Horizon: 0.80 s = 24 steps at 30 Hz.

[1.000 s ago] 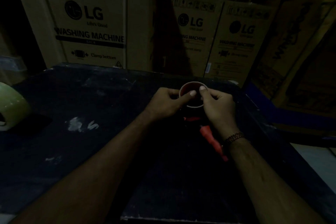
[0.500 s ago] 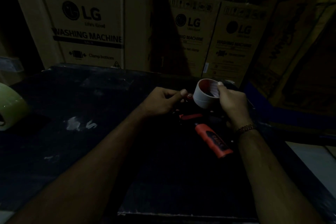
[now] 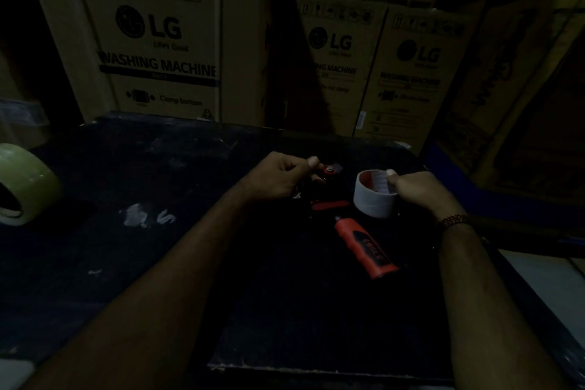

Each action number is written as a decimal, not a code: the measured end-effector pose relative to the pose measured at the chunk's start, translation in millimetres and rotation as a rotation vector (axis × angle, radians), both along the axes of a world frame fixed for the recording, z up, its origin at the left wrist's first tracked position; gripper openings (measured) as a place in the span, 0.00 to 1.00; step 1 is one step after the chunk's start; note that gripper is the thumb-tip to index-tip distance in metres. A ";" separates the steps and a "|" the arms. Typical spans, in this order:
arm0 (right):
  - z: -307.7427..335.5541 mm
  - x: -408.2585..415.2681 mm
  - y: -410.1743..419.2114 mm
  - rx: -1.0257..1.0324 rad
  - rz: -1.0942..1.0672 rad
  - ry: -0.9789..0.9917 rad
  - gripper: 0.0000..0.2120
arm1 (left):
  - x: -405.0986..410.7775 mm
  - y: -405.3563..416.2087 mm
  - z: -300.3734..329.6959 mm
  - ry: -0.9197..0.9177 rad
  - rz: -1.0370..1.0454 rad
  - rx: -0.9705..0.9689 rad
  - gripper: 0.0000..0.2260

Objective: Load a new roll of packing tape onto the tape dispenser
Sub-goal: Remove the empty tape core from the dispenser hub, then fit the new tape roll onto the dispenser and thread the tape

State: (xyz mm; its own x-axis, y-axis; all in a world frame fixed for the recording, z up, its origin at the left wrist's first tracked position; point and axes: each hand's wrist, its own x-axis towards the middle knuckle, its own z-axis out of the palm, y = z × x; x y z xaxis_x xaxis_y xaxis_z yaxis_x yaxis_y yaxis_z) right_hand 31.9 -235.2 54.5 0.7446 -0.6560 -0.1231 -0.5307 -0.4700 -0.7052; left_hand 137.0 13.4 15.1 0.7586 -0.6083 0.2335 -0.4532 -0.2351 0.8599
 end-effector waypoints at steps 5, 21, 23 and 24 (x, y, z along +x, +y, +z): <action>0.3 -1.6 0.2 -0.122 0.227 0.150 0.23 | -12.8 21.8 7.4 0.031 -0.030 0.037 0.19; -9.4 -27.2 71.2 -0.399 0.240 -0.149 0.31 | -71.7 89.1 -0.6 -0.164 0.178 0.005 0.13; -7.2 -37.3 91.1 -0.518 0.219 -0.296 0.33 | -79.0 95.5 -2.6 -0.248 0.247 0.065 0.14; -5.0 -41.3 102.9 -0.539 0.232 -0.369 0.33 | -83.7 97.7 -1.8 -0.273 0.262 0.064 0.14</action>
State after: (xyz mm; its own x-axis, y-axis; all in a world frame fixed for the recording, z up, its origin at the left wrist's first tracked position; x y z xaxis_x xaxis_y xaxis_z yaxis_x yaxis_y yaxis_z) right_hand -9.4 -132.2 49.6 0.8037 -0.3732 0.4635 -0.1443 -0.8779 -0.4566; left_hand 53.3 111.1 13.4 0.8057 -0.4216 0.4160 -0.5805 -0.4232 0.6956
